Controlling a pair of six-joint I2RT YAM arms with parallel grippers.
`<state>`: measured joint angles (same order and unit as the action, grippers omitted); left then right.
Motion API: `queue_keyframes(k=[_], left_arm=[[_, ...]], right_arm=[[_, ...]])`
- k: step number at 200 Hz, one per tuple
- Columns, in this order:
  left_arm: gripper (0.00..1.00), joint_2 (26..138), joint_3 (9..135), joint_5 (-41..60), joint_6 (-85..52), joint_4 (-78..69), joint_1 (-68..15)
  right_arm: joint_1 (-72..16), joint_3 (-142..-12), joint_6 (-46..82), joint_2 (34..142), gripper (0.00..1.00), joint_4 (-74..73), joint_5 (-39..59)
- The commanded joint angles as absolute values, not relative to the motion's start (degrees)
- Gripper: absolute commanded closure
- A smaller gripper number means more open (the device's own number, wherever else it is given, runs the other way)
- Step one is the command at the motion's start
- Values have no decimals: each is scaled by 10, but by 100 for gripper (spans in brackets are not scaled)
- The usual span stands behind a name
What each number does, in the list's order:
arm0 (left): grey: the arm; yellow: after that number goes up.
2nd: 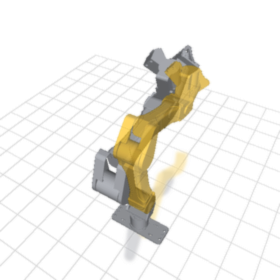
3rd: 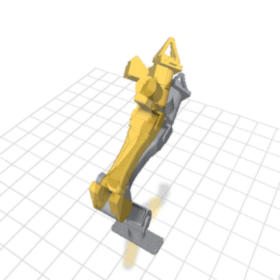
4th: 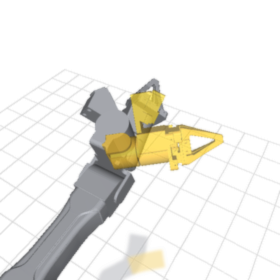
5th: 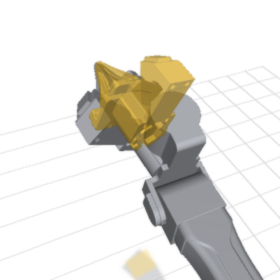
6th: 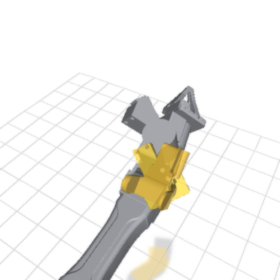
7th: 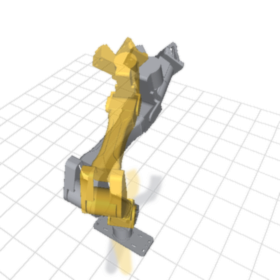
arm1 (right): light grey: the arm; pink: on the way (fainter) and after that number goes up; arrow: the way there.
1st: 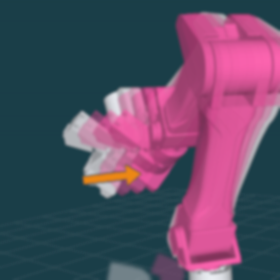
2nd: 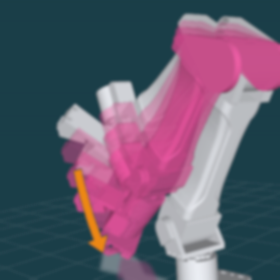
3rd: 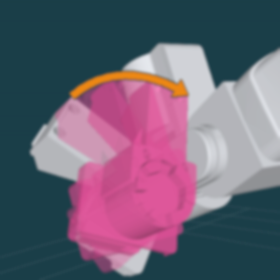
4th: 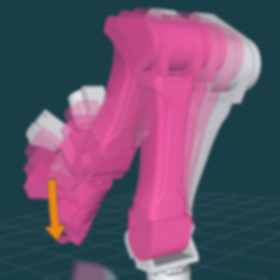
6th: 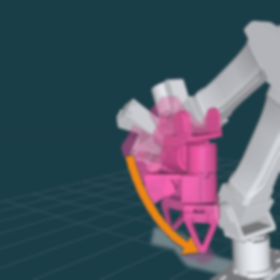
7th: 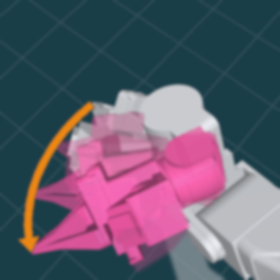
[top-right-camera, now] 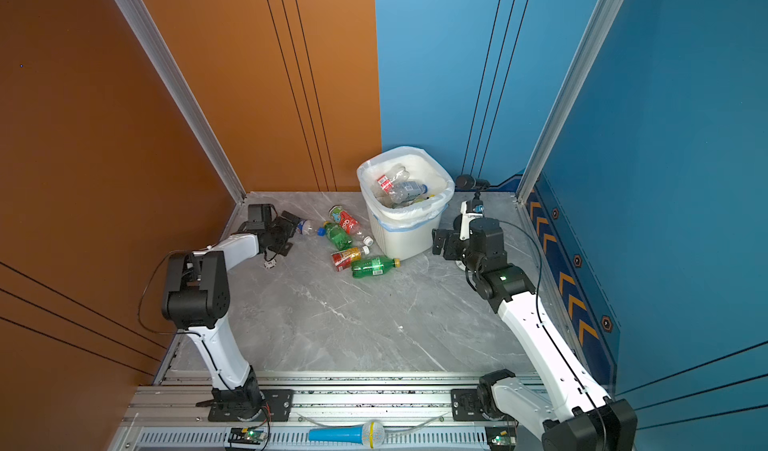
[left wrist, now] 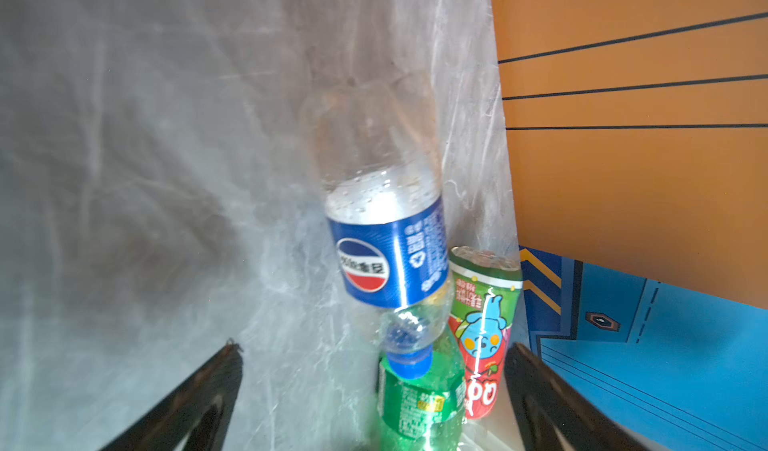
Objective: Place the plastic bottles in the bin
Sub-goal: 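Close the left gripper around the blue-labelled bottle's body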
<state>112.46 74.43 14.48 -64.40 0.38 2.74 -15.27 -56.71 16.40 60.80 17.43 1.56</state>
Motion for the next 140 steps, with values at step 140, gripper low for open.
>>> queue_keyframes(k=[140], left_arm=[[2,1309,968,183,-576,170,11]], right_arm=[[-126,-560,166,599,0,174,36]])
